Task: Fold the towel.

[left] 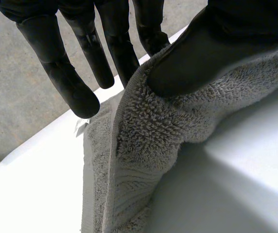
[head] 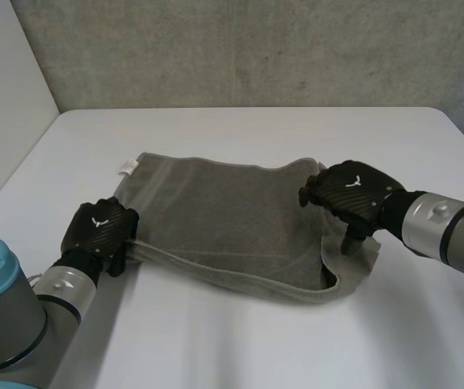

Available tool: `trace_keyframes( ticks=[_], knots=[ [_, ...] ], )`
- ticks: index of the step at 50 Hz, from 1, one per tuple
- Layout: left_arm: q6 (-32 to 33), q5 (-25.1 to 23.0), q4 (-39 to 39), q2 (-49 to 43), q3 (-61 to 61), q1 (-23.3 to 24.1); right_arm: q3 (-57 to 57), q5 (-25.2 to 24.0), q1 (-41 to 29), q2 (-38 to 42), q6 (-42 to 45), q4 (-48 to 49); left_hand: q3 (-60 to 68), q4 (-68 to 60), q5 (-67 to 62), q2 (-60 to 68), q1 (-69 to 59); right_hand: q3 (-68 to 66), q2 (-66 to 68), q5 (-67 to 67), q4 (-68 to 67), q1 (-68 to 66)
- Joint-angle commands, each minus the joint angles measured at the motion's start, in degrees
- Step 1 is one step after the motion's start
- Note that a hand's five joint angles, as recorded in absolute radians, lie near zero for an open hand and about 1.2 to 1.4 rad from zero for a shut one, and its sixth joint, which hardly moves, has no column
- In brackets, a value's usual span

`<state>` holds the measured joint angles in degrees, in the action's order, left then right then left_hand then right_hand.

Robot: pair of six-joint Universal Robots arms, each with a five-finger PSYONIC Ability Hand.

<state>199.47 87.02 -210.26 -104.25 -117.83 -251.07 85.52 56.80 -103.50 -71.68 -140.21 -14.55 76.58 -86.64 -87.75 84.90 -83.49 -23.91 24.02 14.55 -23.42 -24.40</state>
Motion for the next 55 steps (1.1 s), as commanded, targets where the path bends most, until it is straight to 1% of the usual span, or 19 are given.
trace_keyframes(
  ticks=[1,5,8,17,19,21,22,24,25,34,42,44,45,46,48,49,50,54,55],
  knots=[
    [0.04,0.00,-0.07,0.09,-0.47,0.05,-8.25,1.82,-0.91,8.65,10.20,-7.32,3.42,6.64,17.75,-4.90,3.49,-2.81,2.70,2.18,-3.31,-2.33],
    [0.04,0.00,-0.07,0.09,-0.47,-0.03,-10.72,5.42,-1.35,12.95,12.59,-8.65,3.42,6.64,17.75,-4.90,3.49,-5.01,4.90,4.38,-5.50,-4.52],
    [0.04,0.00,-0.42,0.01,-0.56,-0.03,-10.81,6.92,-1.36,15.15,13.29,-8.21,3.42,6.64,17.75,-4.90,3.49,-5.01,4.90,4.38,-5.50,-4.52],
    [0.13,0.00,-0.77,-0.08,-0.56,-0.03,-10.72,7.63,-1.44,18.59,15.58,-6.10,3.42,6.64,17.75,-4.90,3.49,-9.38,9.27,8.75,-9.88,-8.90],
    [0.13,0.00,-0.77,0.01,-0.56,-0.03,-10.72,7.98,-1.53,18.85,15.49,-5.66,3.42,6.64,17.75,-4.90,3.49,-13.76,13.65,13.12,-14.25,-13.27],
    [0.13,0.00,-0.77,0.01,-0.56,-0.12,-10.55,8.15,-1.70,19.03,14.88,-4.44,3.42,6.64,17.75,-4.90,3.49,-21.63,21.52,20.99,-22.12,-21.14],
    [0.13,0.00,-0.77,0.01,-0.56,-0.12,-10.55,8.15,-1.71,19.03,14.88,-4.43,3.42,6.64,17.75,-4.90,3.49,-21.66,21.55,21.03,-22.16,-21.18],
    [0.13,0.00,-0.77,0.01,-0.56,-0.12,-10.02,8.33,-1.62,18.94,14.53,-2.86,3.42,6.64,17.75,-4.90,3.49,-29.36,29.25,28.73,-29.86,-28.88],
    [0.13,0.00,-0.77,0.01,-0.56,-0.30,-10.02,8.33,-1.62,18.94,14.53,-2.85,3.42,6.64,17.75,-4.90,3.49,-29.40,29.29,28.77,-29.89,-28.91],
    [0.13,0.00,-0.77,-0.08,-0.65,-0.39,-6.69,8.50,-1.18,15.79,10.31,-0.65,3.42,6.64,17.75,-4.90,3.49,-30.91,30.80,30.28,-31.41,-30.43],
    [0.13,0.00,-0.77,0.01,-0.65,-0.47,-1.77,8.50,-0.48,12.97,10.04,1.89,3.42,6.64,17.75,-4.90,3.49,-31.58,31.48,30.95,-32.08,-31.10],
    [0.13,0.00,-0.77,0.01,-0.65,-0.39,-0.88,8.42,-0.39,12.35,9.87,2.60,3.42,6.64,17.75,-4.90,3.49,-34.45,34.34,33.81,-34.94,-33.96],
    [0.21,0.00,-0.77,-0.08,-0.65,-0.39,0.08,8.42,-0.30,11.57,9.43,3.38,3.42,6.64,17.75,-4.90,3.49,-38.94,38.83,38.31,-39.44,-38.46],
    [0.22,0.00,-0.77,-0.08,-0.65,-0.39,0.09,8.42,-0.30,11.56,9.43,3.39,3.42,6.64,17.75,-4.90,3.49,-38.99,38.88,38.35,-39.48,-38.50],
    [0.22,0.00,-0.77,-0.08,-0.65,-0.39,1.92,8.16,-0.21,9.64,7.07,5.31,3.42,6.64,17.75,-4.90,3.49,-49.18,49.07,48.55,-49.68,-48.70],
    [0.22,0.00,-0.77,-0.08,-0.65,-0.47,1.93,8.15,-0.21,9.63,7.06,5.32,3.42,6.64,17.75,-4.90,3.49,-49.25,49.14,48.61,-49.74,-48.76],
    [0.22,0.00,-0.77,-0.08,-0.65,-0.47,2.98,7.81,0.31,8.49,5.49,6.37,3.42,6.64,17.75,-4.90,3.49,-56.02,55.91,55.38,-56.51,-55.53],
    [0.30,0.00,-0.77,-0.34,-0.56,-0.47,5.45,7.54,2.34,6.11,1.69,9.10,3.42,6.64,17.75,-4.90,3.49,-56.09,55.98,55.45,-56.58,-55.60],
    [0.30,0.00,-0.77,-0.34,-0.56,-0.47,6.93,7.54,3.38,4.89,-0.74,11.28,3.42,6.64,17.75,-4.90,3.49,-56.09,55.98,55.45,-56.58,-55.60]
  ],
)
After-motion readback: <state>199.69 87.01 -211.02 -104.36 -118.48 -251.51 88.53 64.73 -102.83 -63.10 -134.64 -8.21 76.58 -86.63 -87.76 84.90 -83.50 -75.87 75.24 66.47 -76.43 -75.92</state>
